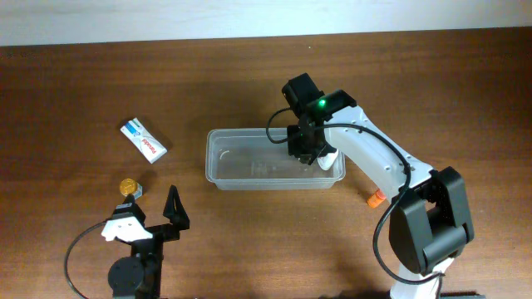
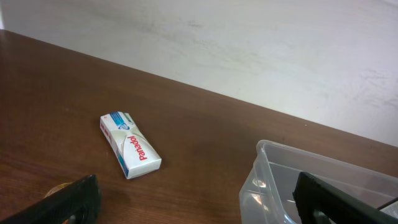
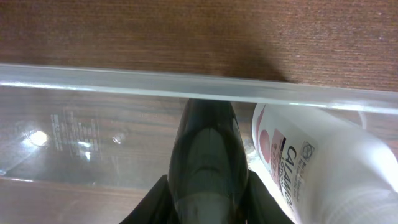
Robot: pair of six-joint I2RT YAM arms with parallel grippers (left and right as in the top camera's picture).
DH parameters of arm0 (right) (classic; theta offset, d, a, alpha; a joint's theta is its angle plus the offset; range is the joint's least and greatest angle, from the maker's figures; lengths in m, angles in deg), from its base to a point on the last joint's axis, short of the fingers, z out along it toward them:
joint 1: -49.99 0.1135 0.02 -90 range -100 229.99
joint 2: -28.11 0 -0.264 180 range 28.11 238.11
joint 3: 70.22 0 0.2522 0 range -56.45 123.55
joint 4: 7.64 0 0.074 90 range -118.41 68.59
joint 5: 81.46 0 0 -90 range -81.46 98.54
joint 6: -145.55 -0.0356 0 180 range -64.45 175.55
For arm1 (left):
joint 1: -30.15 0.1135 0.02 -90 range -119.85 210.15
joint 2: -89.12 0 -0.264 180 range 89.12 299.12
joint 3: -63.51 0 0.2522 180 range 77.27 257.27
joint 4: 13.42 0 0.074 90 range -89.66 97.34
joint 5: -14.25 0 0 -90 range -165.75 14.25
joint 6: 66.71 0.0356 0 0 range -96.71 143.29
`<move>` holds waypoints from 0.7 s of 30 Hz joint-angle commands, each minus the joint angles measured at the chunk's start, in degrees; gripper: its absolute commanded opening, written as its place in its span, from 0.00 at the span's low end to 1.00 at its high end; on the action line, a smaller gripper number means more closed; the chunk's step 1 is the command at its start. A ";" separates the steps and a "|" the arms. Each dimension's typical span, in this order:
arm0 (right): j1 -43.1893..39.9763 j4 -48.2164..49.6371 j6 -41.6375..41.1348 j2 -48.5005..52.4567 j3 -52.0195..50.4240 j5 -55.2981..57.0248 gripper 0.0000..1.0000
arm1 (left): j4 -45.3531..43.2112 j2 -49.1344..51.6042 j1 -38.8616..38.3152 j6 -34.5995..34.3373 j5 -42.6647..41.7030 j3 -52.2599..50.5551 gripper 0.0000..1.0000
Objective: Pack container
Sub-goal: 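Lower the dark bottle beside the spray bottle and release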
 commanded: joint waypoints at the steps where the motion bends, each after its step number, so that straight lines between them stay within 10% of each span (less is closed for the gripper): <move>1: 0.57 0.52 -0.76 0.17 -0.35 1.11 0.24 | 0.00 -0.55 0.22 0.50 -0.66 -0.35 0.99; 21: 0.52 -0.20 -5.90 0.22 -1.22 1.42 0.24 | 0.00 -0.55 0.22 0.48 -0.66 -0.35 1.00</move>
